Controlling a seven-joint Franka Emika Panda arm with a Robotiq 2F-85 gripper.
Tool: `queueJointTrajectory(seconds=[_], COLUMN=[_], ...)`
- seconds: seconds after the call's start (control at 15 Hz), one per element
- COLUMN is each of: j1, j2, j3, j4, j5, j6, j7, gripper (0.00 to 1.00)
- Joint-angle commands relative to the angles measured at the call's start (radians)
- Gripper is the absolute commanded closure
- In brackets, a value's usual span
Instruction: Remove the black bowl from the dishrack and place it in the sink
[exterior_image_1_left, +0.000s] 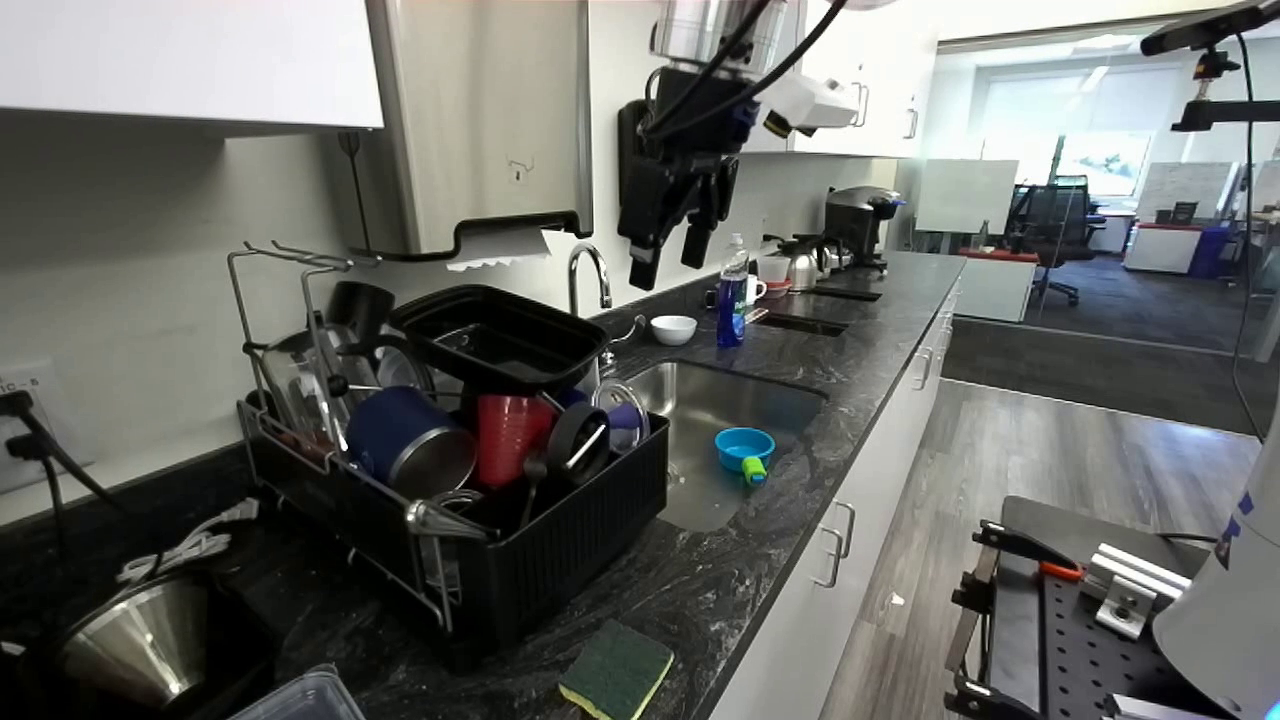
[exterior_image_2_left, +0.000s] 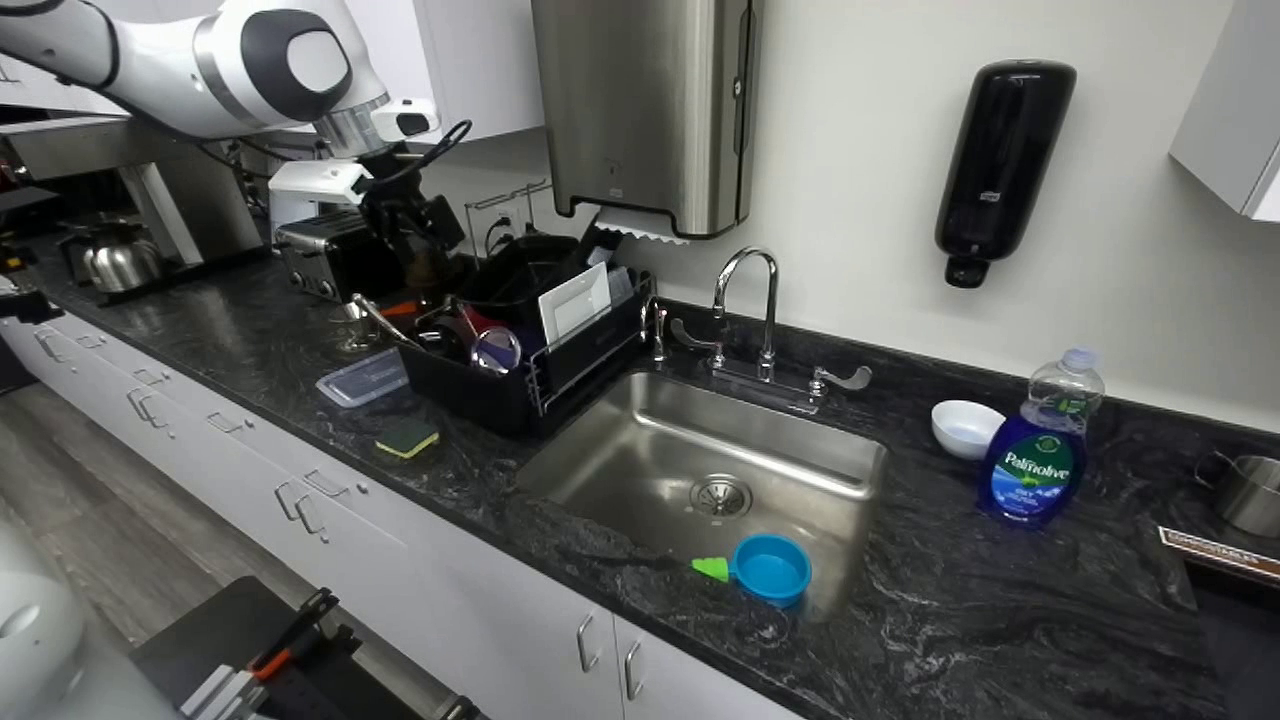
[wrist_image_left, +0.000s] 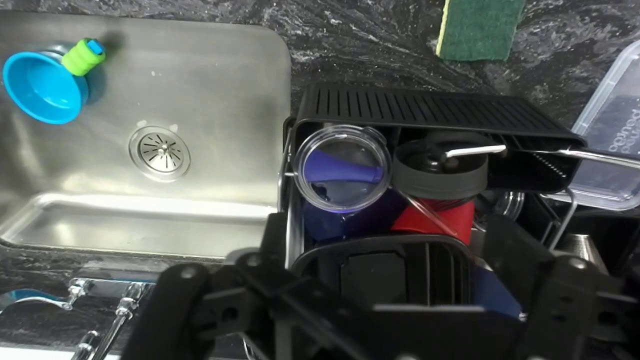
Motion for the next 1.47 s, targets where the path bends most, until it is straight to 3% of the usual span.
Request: queueJointTrajectory(seconds=[0.0, 0.2, 0.27, 0.73, 1.4], j1=[-0.005, 0.000, 0.005, 0.006, 0.001], j2=[0.089, 0.122, 0.103, 0.114, 0.201], j3=[-0.016, -0.032, -0.035, -0.037, -0.049], j4=[0.085, 0.136, 0.101, 0.121, 0.183], j5=[-0.028, -0.026, -0.019, -0.019, -0.058], j6=[-0.014, -0.047, -0.006, -0.018, 0.046], j7=[-0.028, -0.014, -0.008, -0.008, -0.010], gripper=[0.00, 0.00, 0.00, 0.00, 0.00])
